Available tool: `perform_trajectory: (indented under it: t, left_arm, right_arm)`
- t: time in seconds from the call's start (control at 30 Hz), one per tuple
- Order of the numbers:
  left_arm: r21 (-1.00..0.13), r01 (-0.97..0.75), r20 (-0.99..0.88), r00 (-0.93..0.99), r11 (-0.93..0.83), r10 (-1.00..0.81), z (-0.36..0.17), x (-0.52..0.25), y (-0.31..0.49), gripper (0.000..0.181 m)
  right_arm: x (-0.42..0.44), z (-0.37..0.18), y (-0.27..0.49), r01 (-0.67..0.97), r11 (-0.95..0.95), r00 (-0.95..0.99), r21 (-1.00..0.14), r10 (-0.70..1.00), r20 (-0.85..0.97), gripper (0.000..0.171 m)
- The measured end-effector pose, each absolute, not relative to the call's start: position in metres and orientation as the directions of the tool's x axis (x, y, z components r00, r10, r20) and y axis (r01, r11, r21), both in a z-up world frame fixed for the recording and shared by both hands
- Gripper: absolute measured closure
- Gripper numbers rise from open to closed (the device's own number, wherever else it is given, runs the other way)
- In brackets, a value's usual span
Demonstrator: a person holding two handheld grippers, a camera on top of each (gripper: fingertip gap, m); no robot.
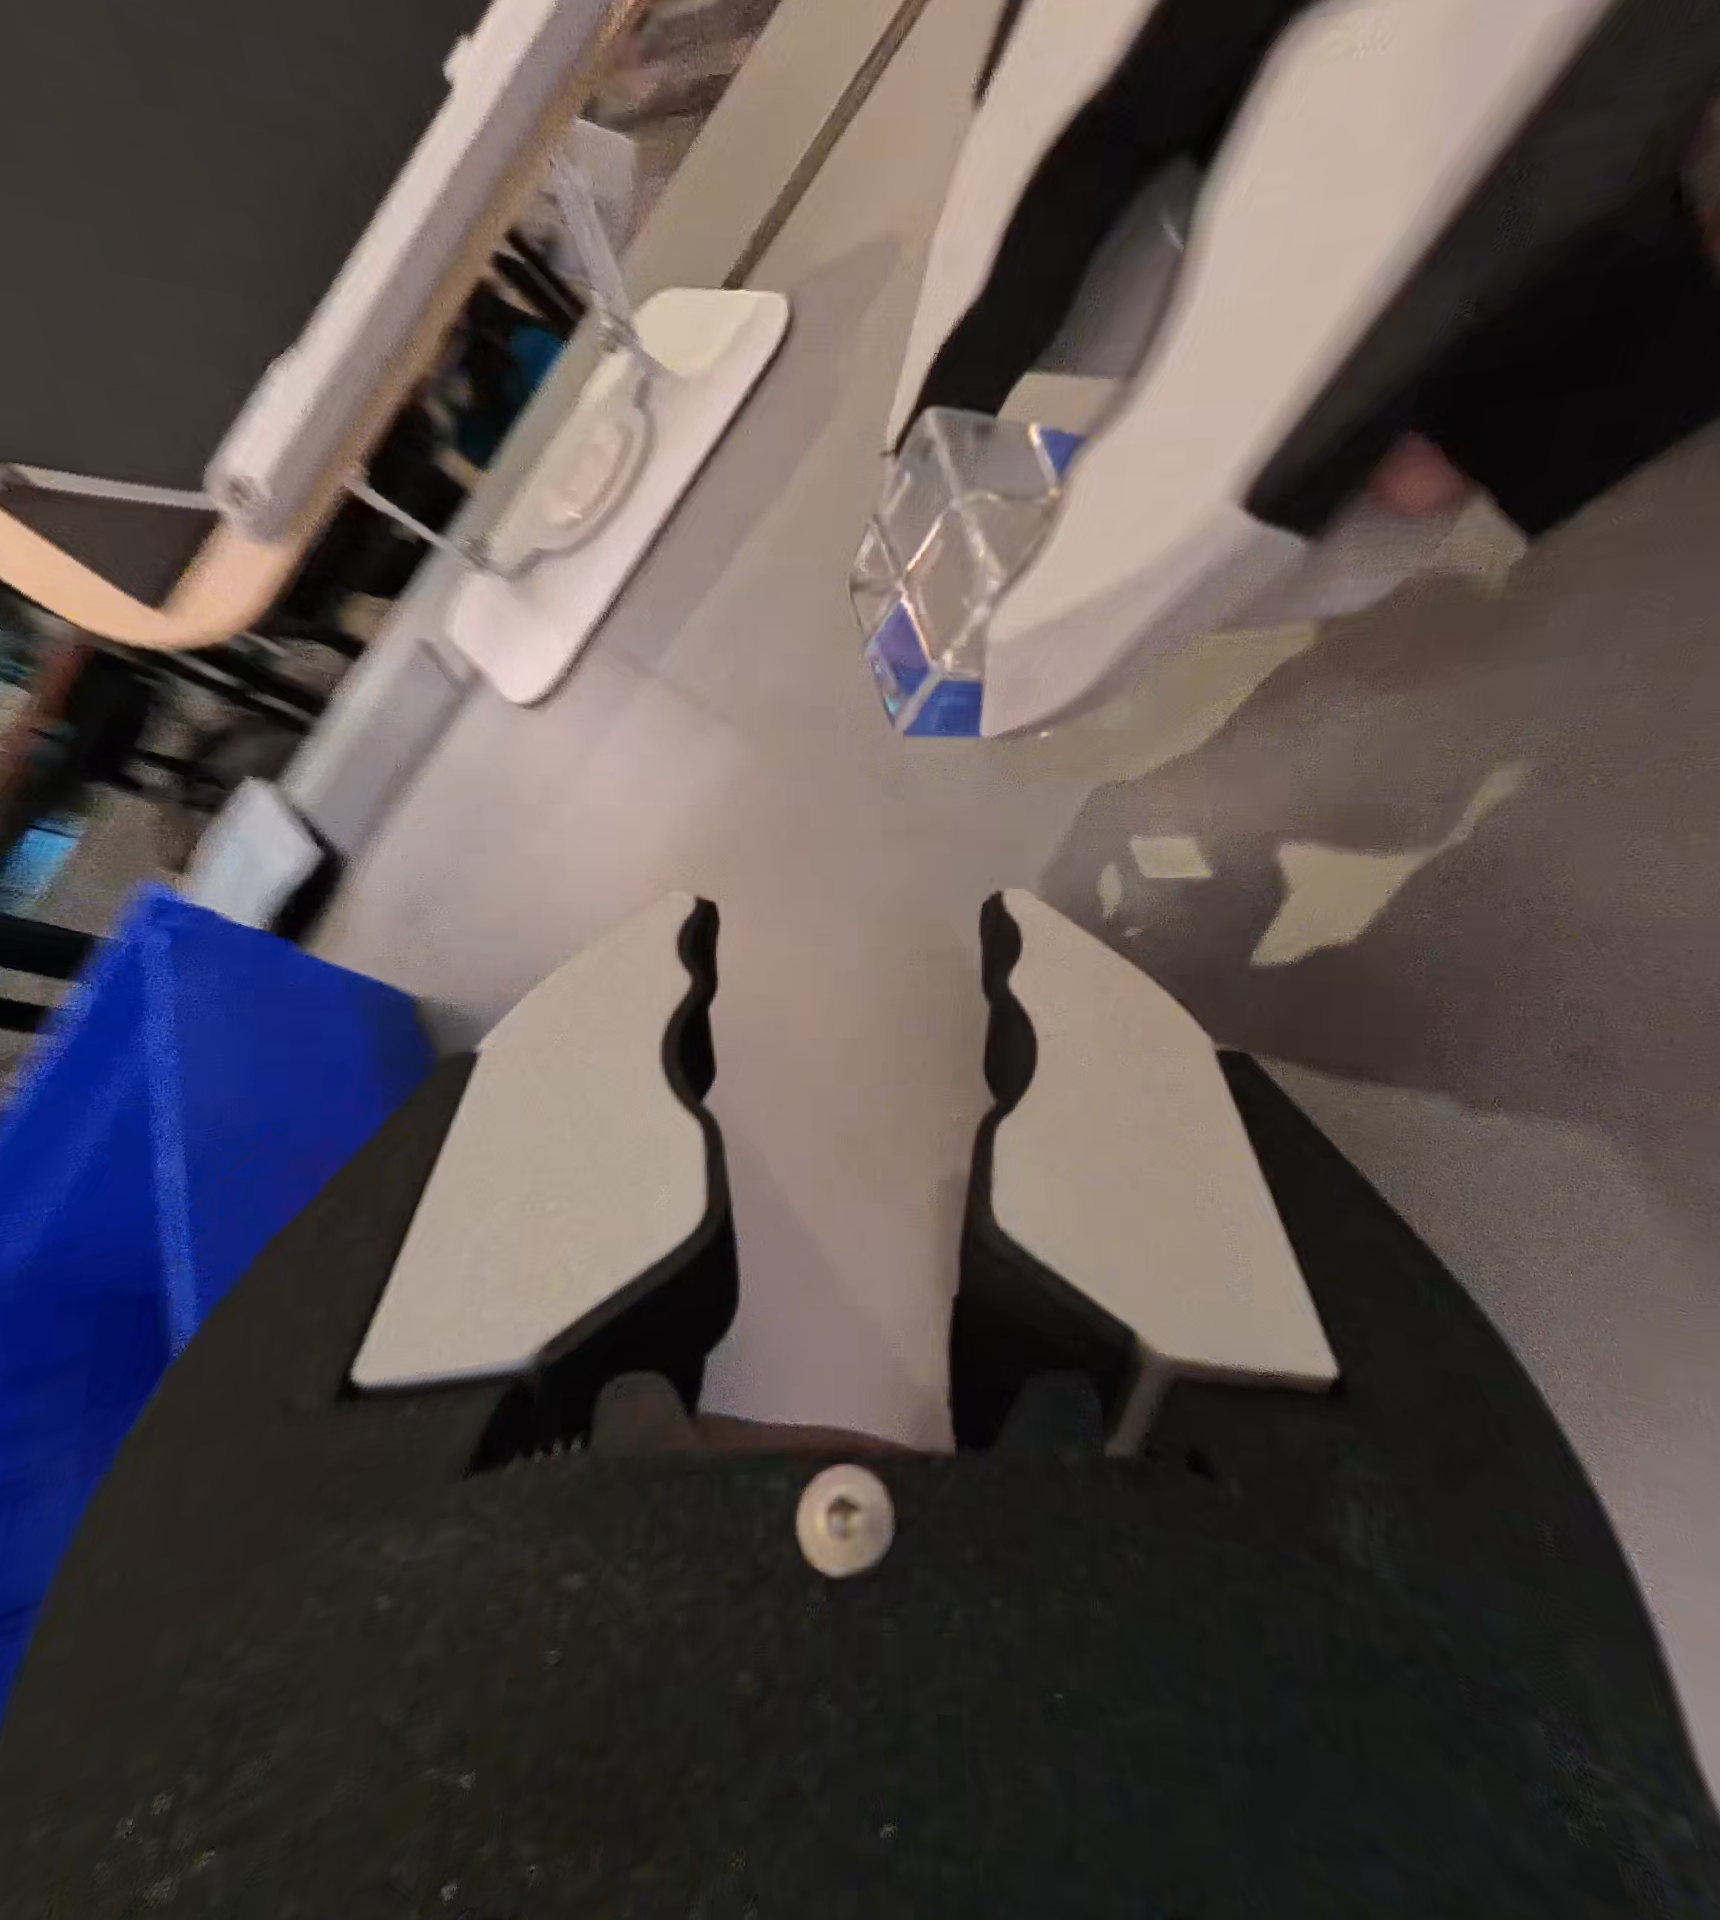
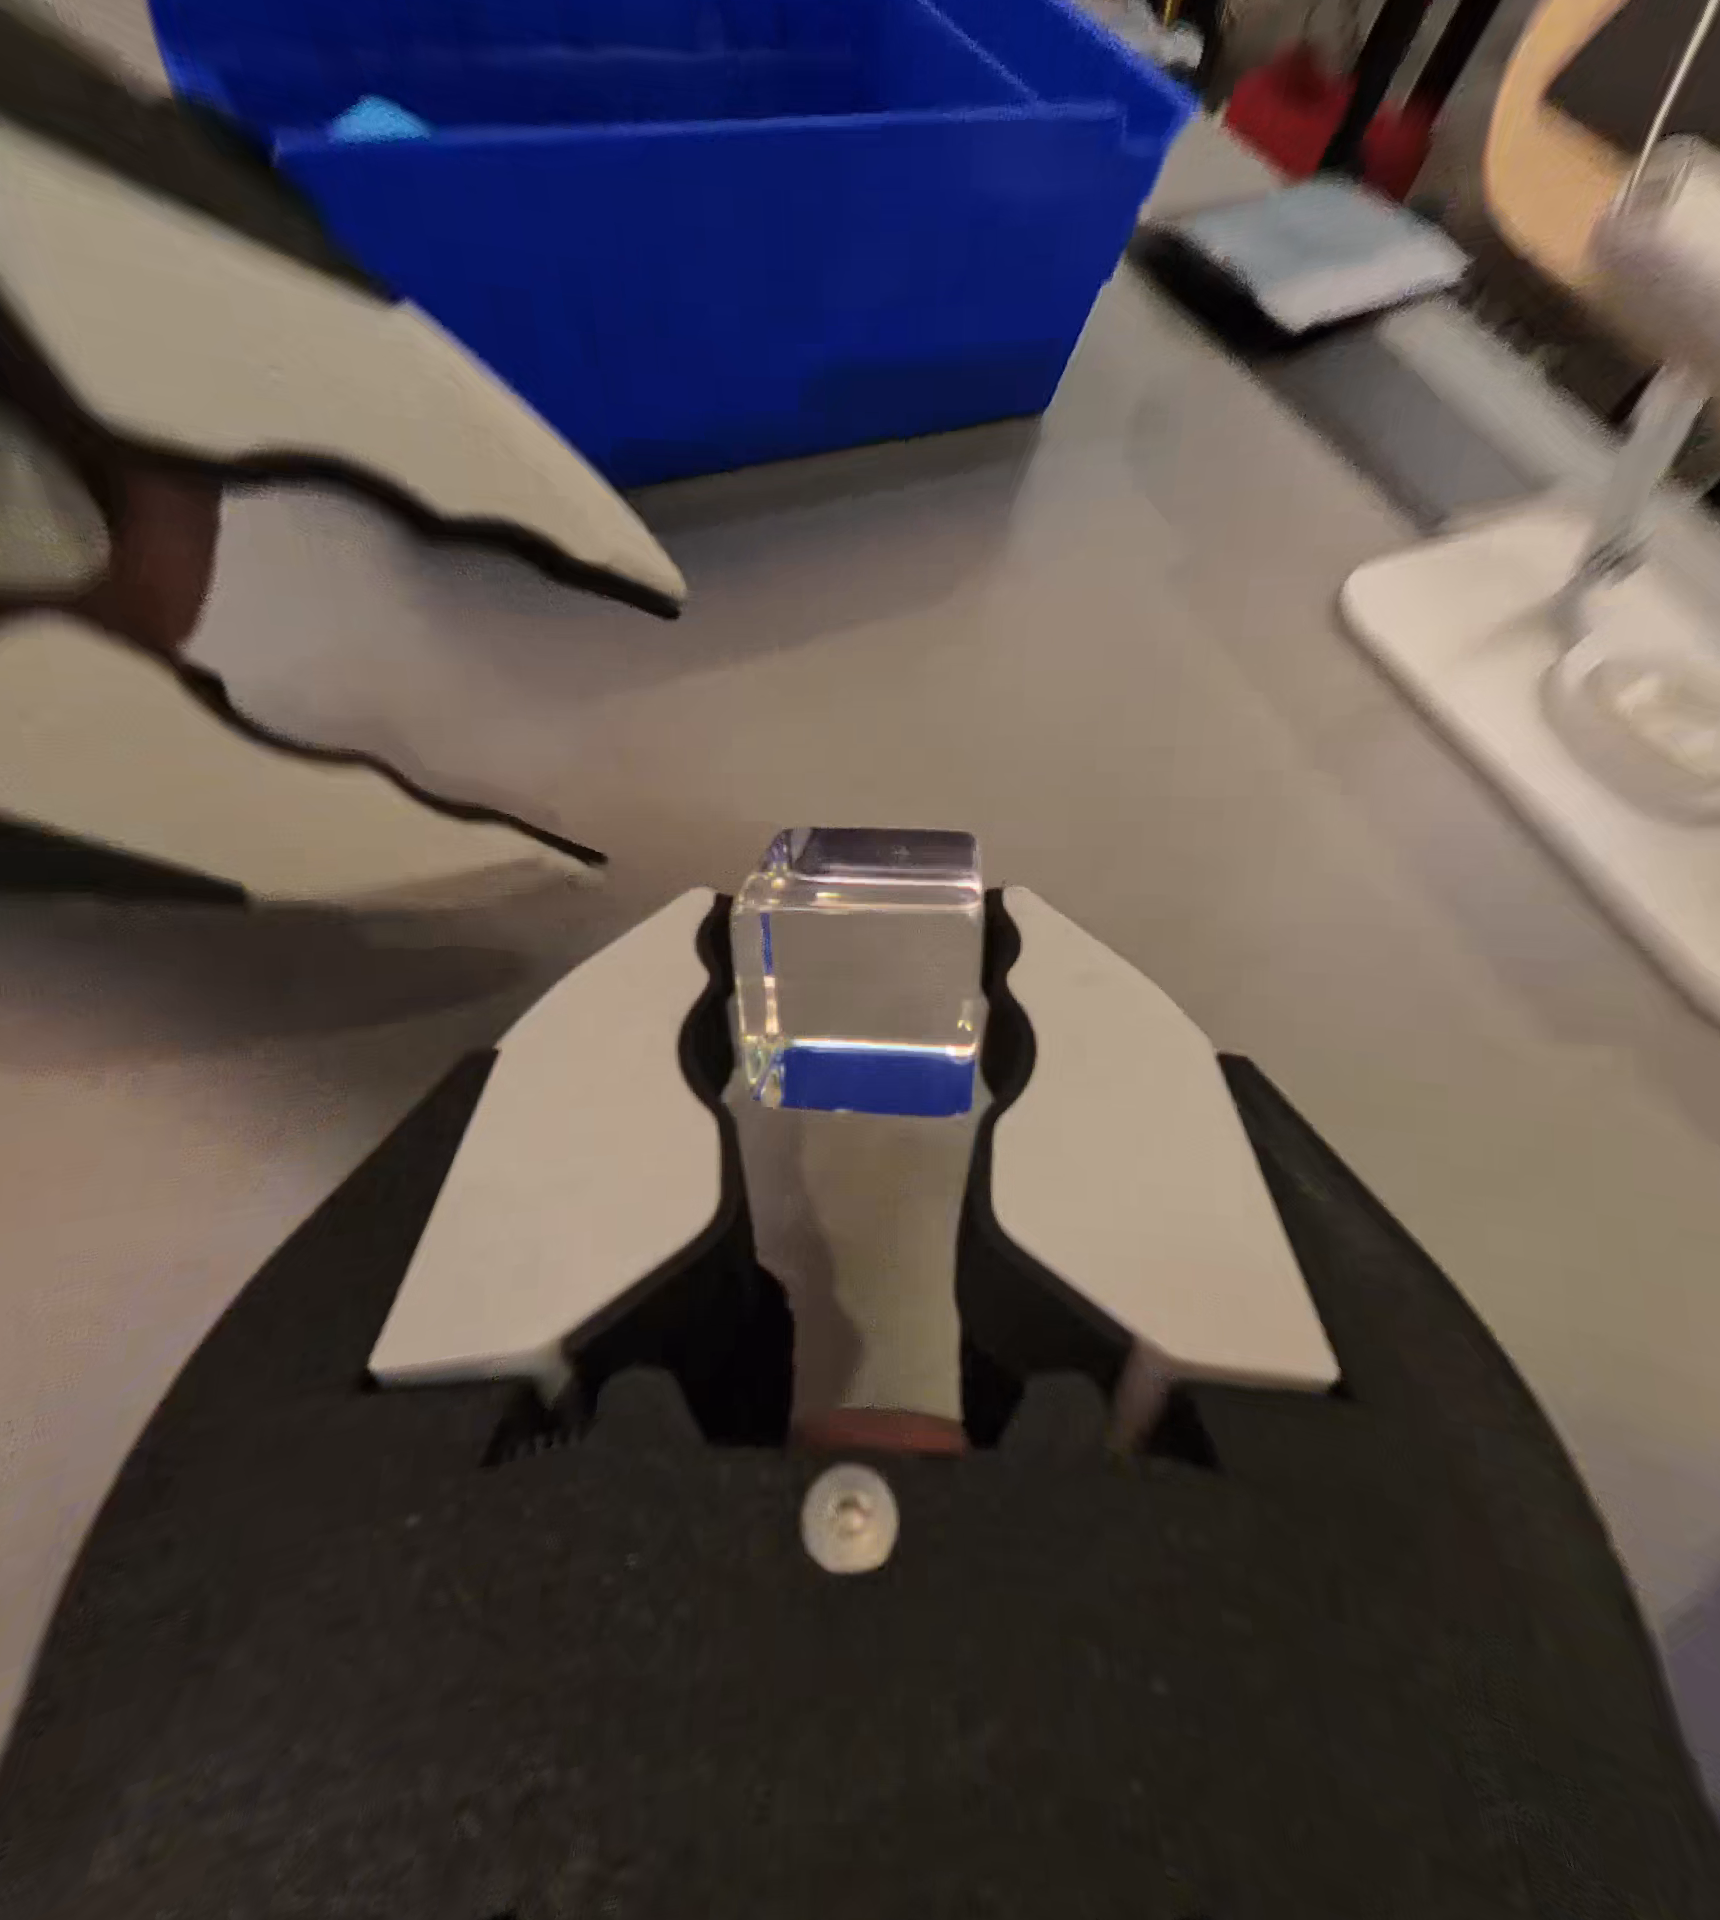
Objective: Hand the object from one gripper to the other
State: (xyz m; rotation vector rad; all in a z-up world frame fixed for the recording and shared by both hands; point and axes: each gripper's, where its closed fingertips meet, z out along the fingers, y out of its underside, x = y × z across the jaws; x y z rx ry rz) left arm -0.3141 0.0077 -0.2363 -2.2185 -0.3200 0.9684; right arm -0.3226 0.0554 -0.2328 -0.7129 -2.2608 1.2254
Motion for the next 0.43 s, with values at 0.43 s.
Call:
perform_trajectory:
  t: [0.43]
  left_arm:
    - [-0.883,0.378,0.252,0.882,-0.277,0.399,-0.213,-0.285,0.035,0.119]
  right_arm:
    - [-0.305,-0.223,0.027,-0.277,0.776,-0.550,-0.567,0.356,0.756,0.126]
